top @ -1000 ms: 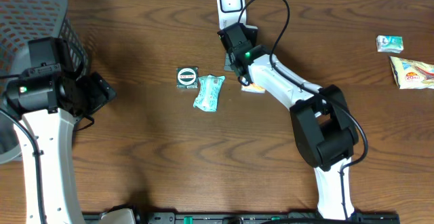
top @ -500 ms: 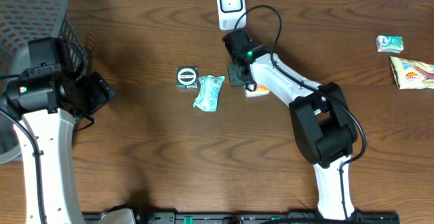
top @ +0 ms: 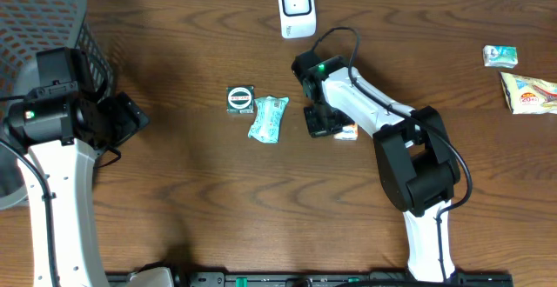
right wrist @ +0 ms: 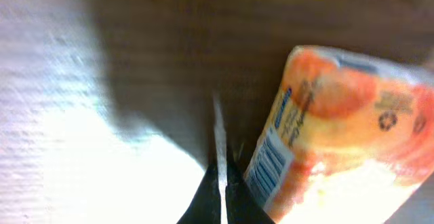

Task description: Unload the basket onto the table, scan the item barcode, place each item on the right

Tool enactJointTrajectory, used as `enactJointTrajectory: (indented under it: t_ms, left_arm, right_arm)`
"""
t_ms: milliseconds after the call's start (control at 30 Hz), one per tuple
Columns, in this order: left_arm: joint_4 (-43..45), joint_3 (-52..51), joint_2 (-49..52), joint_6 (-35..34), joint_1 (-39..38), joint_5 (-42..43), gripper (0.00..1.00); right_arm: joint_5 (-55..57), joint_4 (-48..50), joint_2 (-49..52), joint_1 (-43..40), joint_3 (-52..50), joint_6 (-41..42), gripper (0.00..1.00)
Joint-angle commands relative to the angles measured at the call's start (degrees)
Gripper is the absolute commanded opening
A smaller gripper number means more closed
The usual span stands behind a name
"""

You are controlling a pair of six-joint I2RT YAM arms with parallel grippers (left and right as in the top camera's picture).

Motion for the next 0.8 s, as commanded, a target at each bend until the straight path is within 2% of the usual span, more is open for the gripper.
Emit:
enactJointTrajectory:
  t_ms: [0, 167, 233, 300, 333, 367, 433, 467, 500, 533, 767]
  left_arm:
    - [-0.26, -0.13, -0.24, -0.33, 0.17, -0.94, 0.98]
    - [-0.26, -0.13, -0.24, -0.33, 0.17, -0.94, 0.98]
    - [-0.26, -0.13, -0.24, -0.33, 0.17, -0.94, 0.97]
    - [-0.26, -0.13, -0.24, -0.33, 0.17, -0.94, 0.98]
    - [-0.26, -0.13, -0.24, -0.33, 0.17, -0.96, 0.98]
    - [-0.26, -0.13, -0.24, -0.33, 0.17, -0.94, 0.98]
    - [-0.26, -0.13, -0.24, -0.33, 0.17, -0.94, 0.97]
    - [-0.26, -0.13, -0.24, -0.33, 0.17, -0.94, 0.98]
    - [-0.26, -0.13, -0.24, -0.33, 0.17, -0.94, 0.97]
    - [-0.26, -0.13, -0.24, -0.33, 0.17, -0.94, 0.98]
    - [-0.26, -0.13, -0.24, -0.33, 0.17, -0.96, 0.98]
  right_arm:
    - [-1.14, -0.42, -2.54, 0.04, -0.68, -0.61, 0.01]
    - [-1.36, -0.04, -7.5, 0.04, -0.68, 0.07, 0.01]
    - [-1.33, 0.7, -9.99, 0.02, -0.68, 0.04, 0.05]
    - [-1.33, 1.62, -12.28, 0.0, -0.68, 0.02, 0.19]
    - [-1.33, 2.05, -13.38, 0.0, -0.68, 0.02, 0.3]
    - [-1.33, 2.54, -14.56, -0.04, -0.68, 0.02, 0.48]
    - [-1.4, 3.63, -16.39, -0.26, -0.68, 0.09, 0.59]
    - [-1.4, 4.22, -16.96, -0.37, -0.68, 0.31, 0.72]
    - [-1.6, 5.27, -17.64, -0.72, -0.68, 0.26, 0.9]
    - [-1.95, 6.14, -18.01, -1.14, -0.68, 0.26, 0.99]
    - [-5.9, 7.39, -18.67, -7.39, -0.68, 0.24, 0.99]
